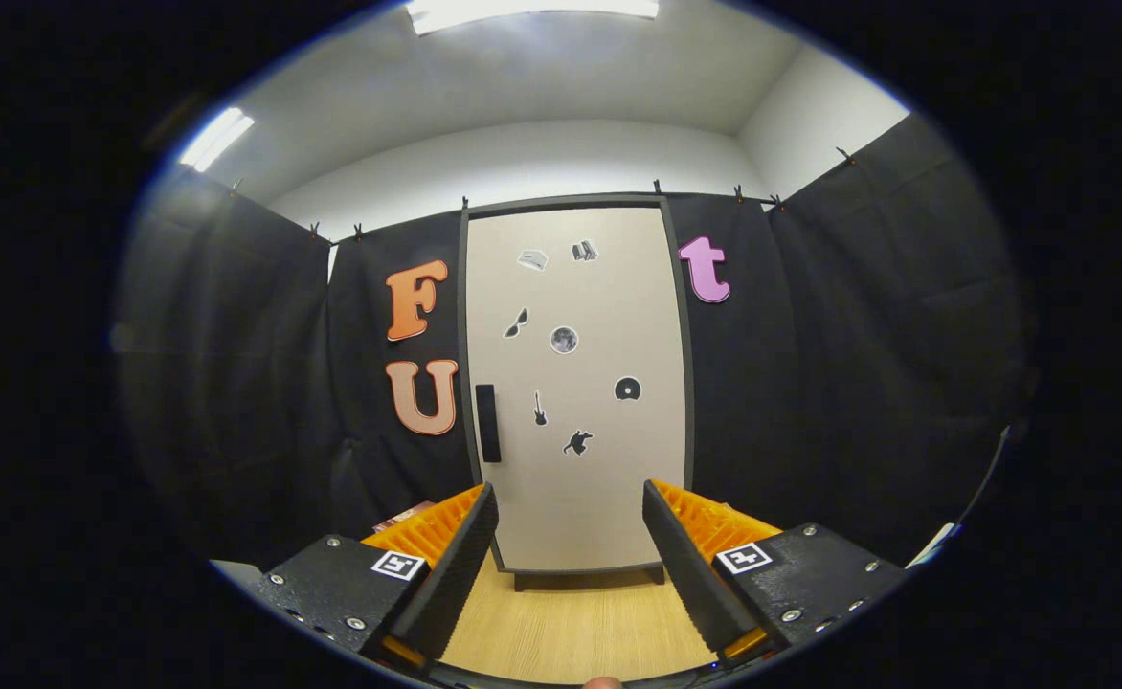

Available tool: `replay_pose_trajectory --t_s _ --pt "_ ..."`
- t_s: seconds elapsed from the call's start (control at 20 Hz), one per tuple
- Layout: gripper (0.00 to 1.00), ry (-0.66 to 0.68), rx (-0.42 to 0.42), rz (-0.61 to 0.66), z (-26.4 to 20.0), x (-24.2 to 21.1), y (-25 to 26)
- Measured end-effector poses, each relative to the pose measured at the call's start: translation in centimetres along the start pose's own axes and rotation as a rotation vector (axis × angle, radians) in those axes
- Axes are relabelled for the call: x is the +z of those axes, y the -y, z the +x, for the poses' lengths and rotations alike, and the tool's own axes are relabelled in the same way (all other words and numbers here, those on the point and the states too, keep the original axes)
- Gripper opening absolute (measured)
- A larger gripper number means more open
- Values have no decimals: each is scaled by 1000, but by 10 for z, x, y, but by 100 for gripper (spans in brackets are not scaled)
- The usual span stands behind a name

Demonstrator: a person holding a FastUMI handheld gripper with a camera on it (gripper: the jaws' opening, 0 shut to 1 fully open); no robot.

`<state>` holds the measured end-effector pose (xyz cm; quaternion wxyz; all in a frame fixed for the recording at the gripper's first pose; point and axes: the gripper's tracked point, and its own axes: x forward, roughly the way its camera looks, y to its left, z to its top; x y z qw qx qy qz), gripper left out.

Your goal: Open the shoe cabinet door, grab the shoes and put them into the shoe cabinet, then close the shoe cabinet door.

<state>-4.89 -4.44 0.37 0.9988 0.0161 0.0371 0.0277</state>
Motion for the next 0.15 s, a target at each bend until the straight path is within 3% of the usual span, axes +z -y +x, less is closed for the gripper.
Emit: replay_pose_trajectory --t_s 0.15 --pt "95 6 -4 5 0 1 0"
